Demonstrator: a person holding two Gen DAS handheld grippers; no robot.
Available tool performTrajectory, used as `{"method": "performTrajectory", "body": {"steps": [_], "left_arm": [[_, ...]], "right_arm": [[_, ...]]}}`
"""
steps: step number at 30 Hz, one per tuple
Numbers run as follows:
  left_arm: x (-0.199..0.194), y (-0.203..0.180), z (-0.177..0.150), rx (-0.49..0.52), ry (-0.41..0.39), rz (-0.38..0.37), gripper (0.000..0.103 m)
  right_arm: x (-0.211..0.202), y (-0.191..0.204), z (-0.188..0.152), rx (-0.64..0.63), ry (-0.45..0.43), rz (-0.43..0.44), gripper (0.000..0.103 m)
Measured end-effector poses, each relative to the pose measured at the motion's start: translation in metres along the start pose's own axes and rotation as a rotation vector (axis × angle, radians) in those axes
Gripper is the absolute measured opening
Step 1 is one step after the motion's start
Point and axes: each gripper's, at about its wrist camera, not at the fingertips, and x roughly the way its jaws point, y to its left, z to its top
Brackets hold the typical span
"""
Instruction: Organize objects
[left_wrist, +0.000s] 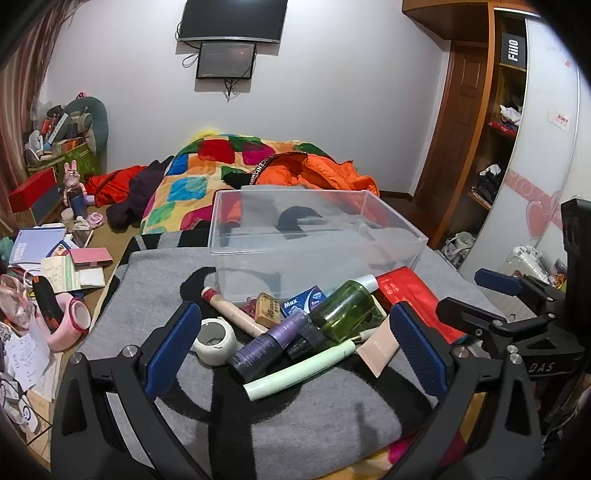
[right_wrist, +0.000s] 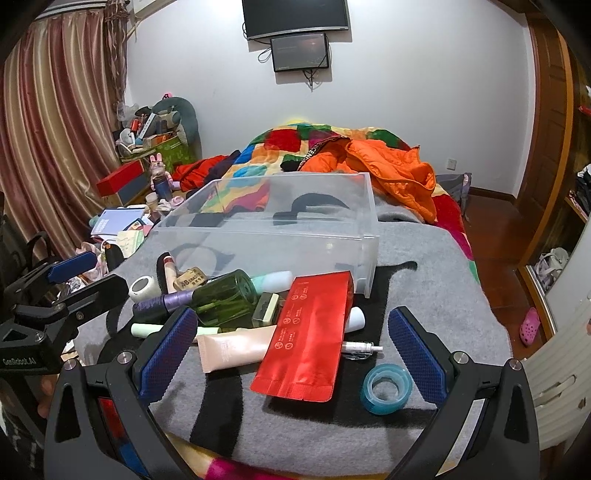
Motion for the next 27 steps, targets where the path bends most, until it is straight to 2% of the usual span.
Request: {"method": "performTrajectory", "body": {"steps": [27], "left_arm": [[0.0014,-0.003,-0.0032,0.005,0.014,-0.015,0.103]], "right_arm": [[0.0016,0.0023,-0.0021,-0.004,0.01,0.011,0.103]]}}
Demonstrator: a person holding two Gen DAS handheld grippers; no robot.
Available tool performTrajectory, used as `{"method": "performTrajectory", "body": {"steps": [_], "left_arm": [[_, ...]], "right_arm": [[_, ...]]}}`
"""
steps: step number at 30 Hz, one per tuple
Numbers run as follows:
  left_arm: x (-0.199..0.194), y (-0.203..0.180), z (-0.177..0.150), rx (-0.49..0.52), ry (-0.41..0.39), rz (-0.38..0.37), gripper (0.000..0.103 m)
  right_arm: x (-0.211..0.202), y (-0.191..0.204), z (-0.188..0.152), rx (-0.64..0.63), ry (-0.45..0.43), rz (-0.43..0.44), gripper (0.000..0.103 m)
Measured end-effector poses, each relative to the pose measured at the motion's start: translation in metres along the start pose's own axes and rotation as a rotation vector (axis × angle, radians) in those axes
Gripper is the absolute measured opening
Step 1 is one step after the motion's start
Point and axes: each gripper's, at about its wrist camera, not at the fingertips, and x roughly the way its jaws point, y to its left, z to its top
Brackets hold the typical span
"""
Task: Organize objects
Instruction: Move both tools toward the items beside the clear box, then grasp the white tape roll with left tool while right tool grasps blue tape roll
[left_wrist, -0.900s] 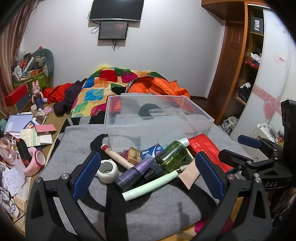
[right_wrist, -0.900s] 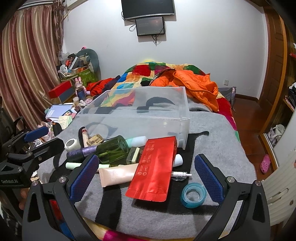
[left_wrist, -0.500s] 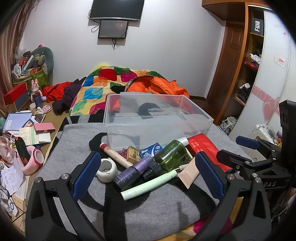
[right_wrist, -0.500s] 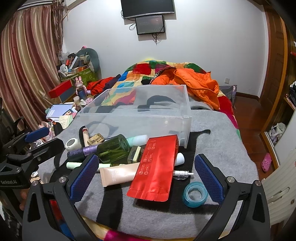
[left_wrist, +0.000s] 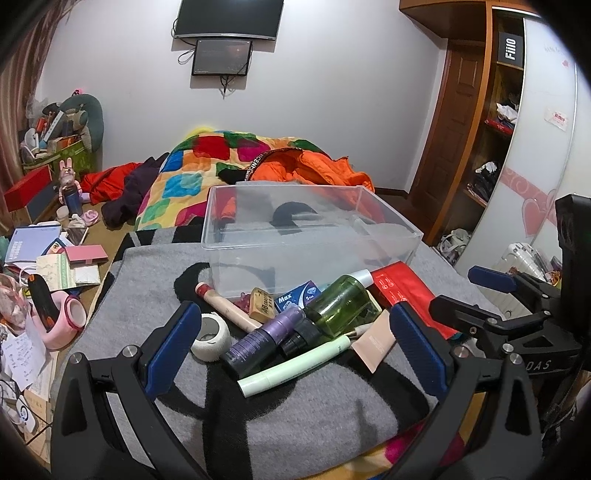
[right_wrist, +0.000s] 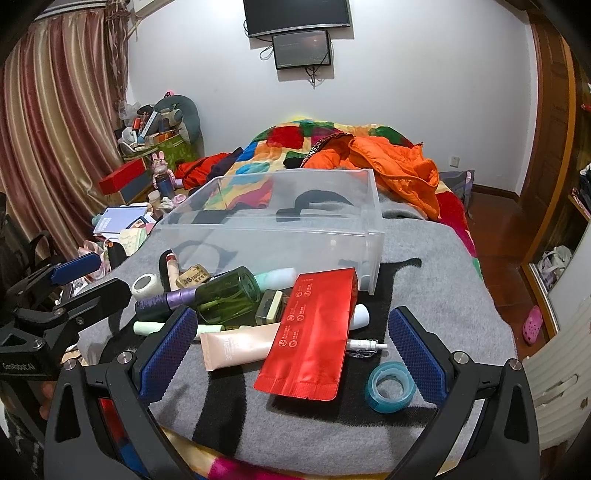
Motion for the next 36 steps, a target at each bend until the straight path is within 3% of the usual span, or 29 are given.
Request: {"method": "performTrajectory", "body": {"steps": [13,20,26,33,36], "left_arm": [[0.004,0.012,-0.001,-0.032,-0.005,-0.003,0.102],[0.007,0.044,-0.002,-0.089,0.01,0.051,0.088],[0.033,0.069,-0.011,-0.142,0.087,0.097,0.07],[0.061,0.078,-0.019,-0.172,0.15,0.105,0.057],[0.069,0.08,-0.022,-0.179,0.168,0.103,0.05]], "right_arm": [[0.001,-0.009,-0.006,0.001,0.011,0.009,0.103],[-0.002,-0.03,-0.015,0.022,0.03,-0.043,0.103],[0.003,-0.05,-0.033,0.034,0.081,-0.094,0.103],[0.018,-0.065,-0.049,0.08,0.138,-0.084,0.1],[0.021,-0.073,-0.053,0.109,0.15,-0.073,0.088]]}}
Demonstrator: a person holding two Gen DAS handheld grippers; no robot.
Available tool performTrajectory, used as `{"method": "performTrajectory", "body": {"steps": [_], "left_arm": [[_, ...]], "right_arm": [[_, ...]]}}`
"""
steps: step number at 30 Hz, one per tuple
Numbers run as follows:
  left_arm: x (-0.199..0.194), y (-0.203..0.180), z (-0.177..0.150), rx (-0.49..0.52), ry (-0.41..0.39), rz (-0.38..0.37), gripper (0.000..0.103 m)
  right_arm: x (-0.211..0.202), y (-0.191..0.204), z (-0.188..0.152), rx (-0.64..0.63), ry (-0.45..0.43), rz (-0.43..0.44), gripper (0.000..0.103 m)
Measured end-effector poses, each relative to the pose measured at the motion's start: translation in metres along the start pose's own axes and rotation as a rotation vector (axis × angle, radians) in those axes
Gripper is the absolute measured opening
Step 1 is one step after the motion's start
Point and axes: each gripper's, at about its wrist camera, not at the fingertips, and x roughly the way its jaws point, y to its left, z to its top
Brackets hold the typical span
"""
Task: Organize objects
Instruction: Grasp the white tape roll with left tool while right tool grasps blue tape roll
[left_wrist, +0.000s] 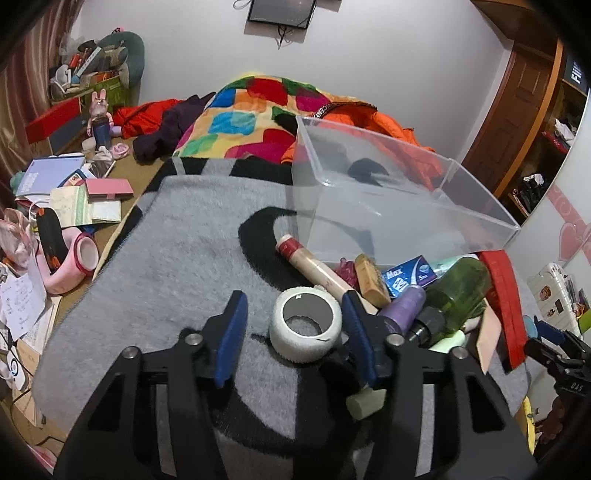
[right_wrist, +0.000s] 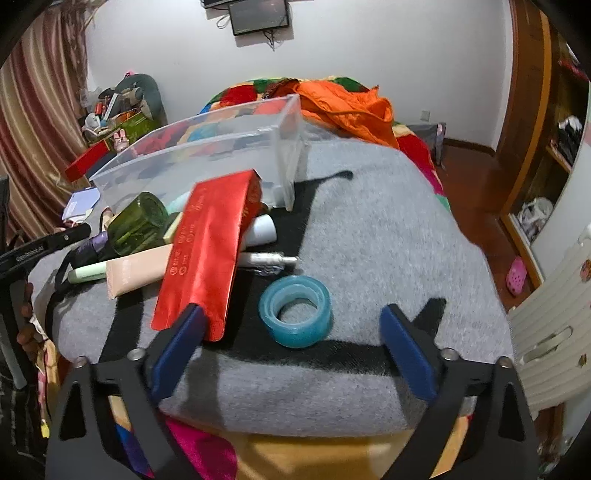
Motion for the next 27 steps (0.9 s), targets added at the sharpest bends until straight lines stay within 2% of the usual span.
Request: {"method": "performTrajectory", "body": {"steps": [4,7,12,14,19,27], "left_arm": [[0.005,-0.003,-0.001,0.011,0.005,-0.007,0.043],[0.007,-0.008,-0.002,0.025,-0.003,0.004,0.038],[0.004,-0.014,-0.001,0.048,-0.028,0.033,0.038],[0.001,-0.015,-0.001,0.05,-0.037,0.032,0.037],[-0.015,-0.016,0.005,0.044,-0.073,0.021,0.037],[-0.037,-0.027,0.019,0.069,-0.135,-0.015,0.037]], "right_arm": [[-0.006,-0.016,-0.002,0.071,-0.016,0.047,0.087],[-0.005,-0.02,-0.001,0.088,-0.015,0.03,0.087],[0.007,-0.013,0.002,0.071,0.0,0.022,0.075],[0.009,-0.011,0.003,0.057,-0.007,0.013,0.058],[0.009,-0.012,0.007,0.05,-0.015,0.033,0.035],[-0.006,-0.009,0.025,0.03,-0.074,0.016,0.035]]}}
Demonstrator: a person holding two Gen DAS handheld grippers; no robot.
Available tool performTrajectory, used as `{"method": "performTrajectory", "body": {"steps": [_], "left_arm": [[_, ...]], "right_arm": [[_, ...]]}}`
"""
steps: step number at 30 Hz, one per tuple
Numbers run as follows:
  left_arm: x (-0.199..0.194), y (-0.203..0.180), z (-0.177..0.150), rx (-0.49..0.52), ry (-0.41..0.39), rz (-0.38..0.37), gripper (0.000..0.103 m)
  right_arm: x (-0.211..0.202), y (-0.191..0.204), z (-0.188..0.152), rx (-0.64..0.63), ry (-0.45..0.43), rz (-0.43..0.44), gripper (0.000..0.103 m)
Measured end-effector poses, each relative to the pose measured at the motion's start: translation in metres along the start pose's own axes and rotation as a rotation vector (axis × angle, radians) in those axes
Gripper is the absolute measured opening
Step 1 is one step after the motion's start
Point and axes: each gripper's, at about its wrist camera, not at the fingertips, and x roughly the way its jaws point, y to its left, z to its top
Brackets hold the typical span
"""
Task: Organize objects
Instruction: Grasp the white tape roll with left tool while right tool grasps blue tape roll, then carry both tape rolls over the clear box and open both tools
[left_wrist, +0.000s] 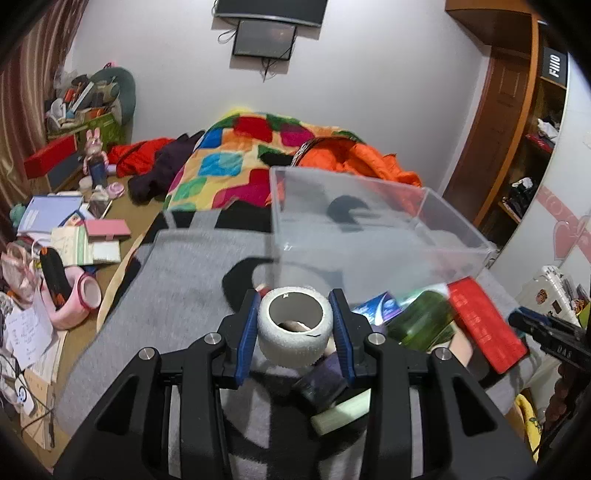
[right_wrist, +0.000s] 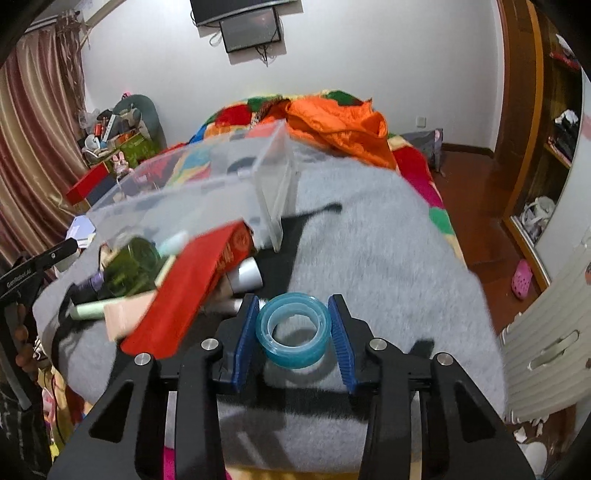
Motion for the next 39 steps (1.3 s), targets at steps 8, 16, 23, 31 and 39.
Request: {"method": "performTrajectory", "body": {"steps": [8,16,23,31,39], "left_arm": [[-0.009,-0.018,0.024,0.035,-0.059,-0.039,0.037],[-0.004,-0.029,0.049,0.065,-0.082,-0.052,0.037],[0.026,-0.027,0.072,0.062,-0.009,-0.08,0.037],[0.079,-0.029,0.085,0.072,0.151,-0.111,0.037],[0.116,-0.032,0.085,0.096,0.258,-0.138,0.037]], "right_arm": [[-0.02,0.015,0.041,0.005,-0.118,0.079,0.035],[-0.013,0.051,0.079,-0.102,-0.174,0.11,0.035],[0.03,0.065,0.113,-0.143,-0.096,0.142,0.035],[0.089,0.07,0.131,-0.168,0.049,0.169,0.035],[0.123,0.084,0.131,-0.243,0.136,0.138,0.035]]}}
